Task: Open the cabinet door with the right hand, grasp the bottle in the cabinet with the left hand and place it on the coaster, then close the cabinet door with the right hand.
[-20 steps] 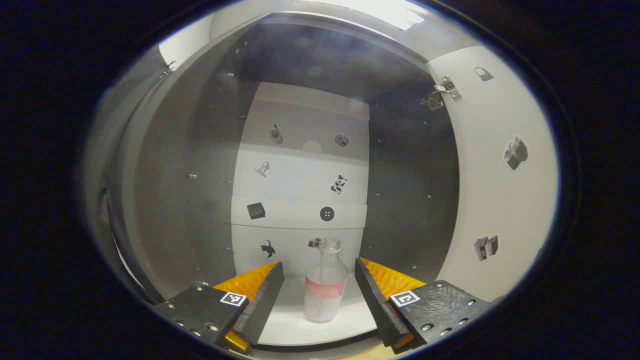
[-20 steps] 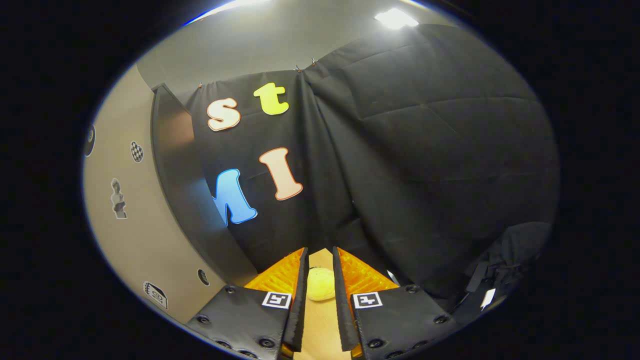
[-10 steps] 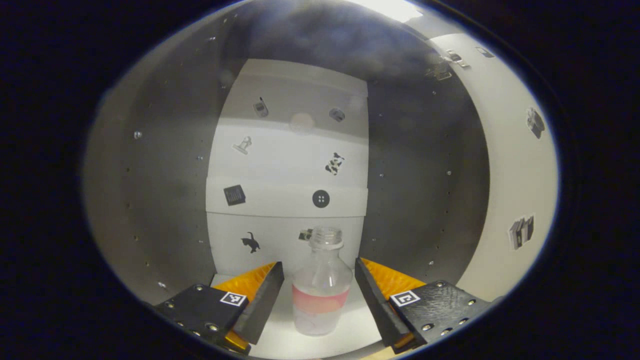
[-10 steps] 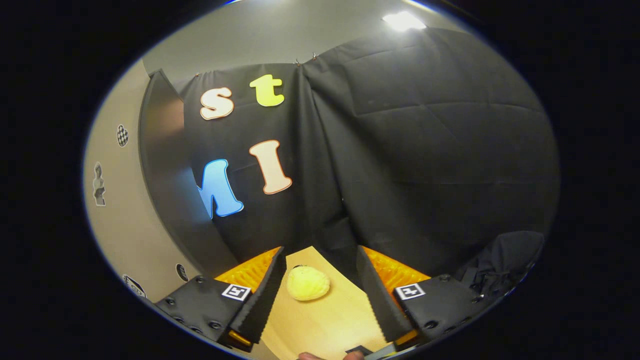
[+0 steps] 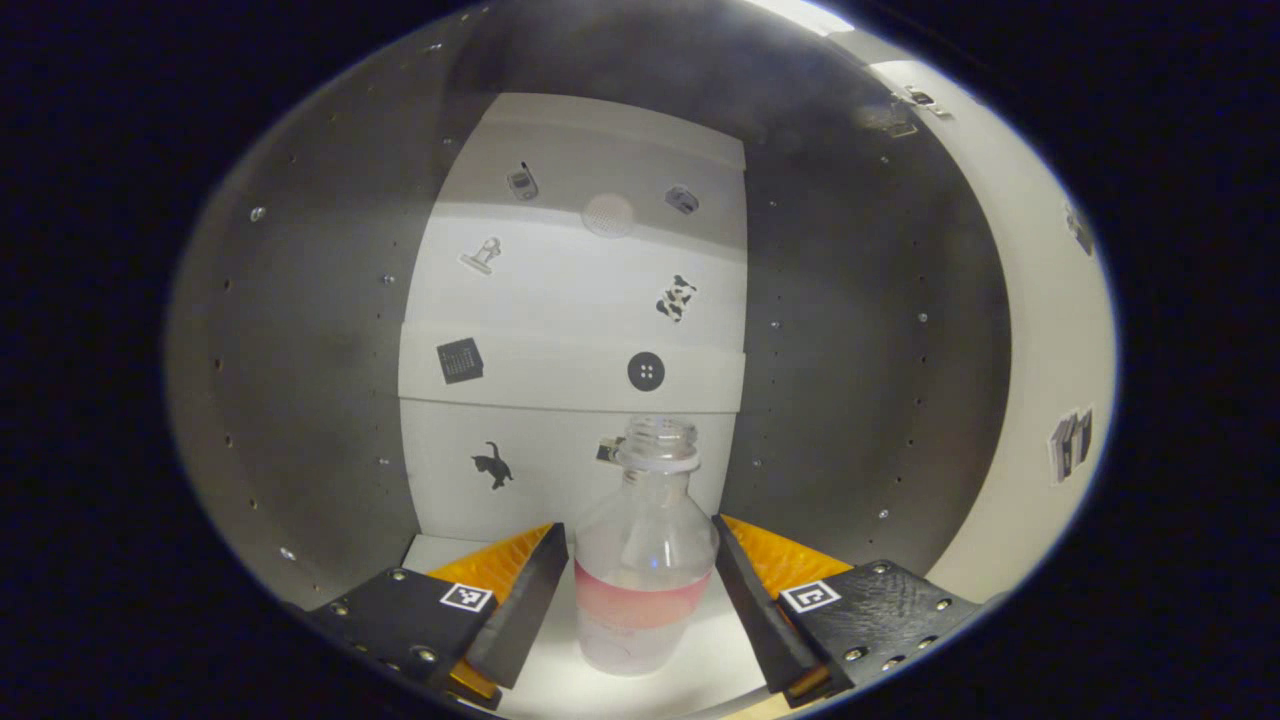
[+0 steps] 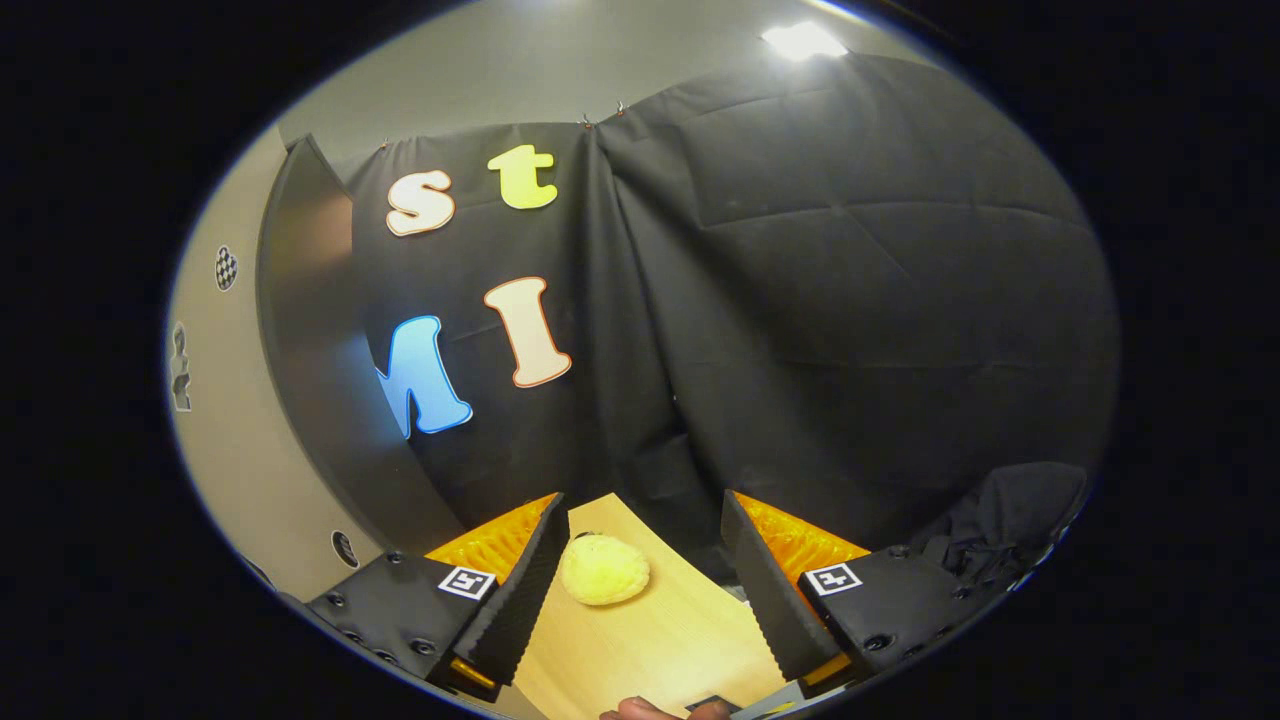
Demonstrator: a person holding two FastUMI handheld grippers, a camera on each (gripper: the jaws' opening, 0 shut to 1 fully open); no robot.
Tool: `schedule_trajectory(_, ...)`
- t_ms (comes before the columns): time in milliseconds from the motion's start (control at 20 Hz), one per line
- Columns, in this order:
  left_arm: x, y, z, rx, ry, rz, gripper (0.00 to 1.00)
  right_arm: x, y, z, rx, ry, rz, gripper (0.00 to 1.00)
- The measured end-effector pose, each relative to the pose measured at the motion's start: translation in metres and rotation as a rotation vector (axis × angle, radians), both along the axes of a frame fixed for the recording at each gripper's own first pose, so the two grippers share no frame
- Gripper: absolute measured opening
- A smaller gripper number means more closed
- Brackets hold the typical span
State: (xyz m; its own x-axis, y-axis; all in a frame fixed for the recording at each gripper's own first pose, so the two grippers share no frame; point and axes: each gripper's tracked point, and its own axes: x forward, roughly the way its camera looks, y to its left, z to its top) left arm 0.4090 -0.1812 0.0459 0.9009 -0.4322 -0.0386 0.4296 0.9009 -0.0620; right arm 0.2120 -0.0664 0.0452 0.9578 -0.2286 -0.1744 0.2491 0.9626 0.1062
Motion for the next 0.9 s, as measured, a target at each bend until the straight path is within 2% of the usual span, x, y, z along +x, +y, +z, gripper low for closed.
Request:
schedule_trajectory(150,-0.001,0.001,-0.002,-0.002,-0.011,0.015,0.88,0.004,-0.003,-0.002,0.001,0.004,0.0,0.96)
schedule_trajectory(200,-0.003,0.001,0.0,0.0,-0.007,0.007,0.73,0.007,-0.003,-0.001,0.005,0.004,0.006,0.96)
schedule_trajectory(650,-0.045,0.004,0.025,0.054,-0.107,0.003,0.7,0.022,0.006,-0.003,0.019,-0.007,0.066,0.96)
schedule_trajectory(850,-0.084,0.019,0.042,0.041,-0.151,-0.009,0.7,0.006,0.021,0.001,0.002,-0.032,0.099,0.96)
schedule_trajectory(900,-0.094,0.025,0.044,0.046,-0.155,-0.006,0.7,0.0,0.024,0.001,-0.002,-0.036,0.103,0.89)
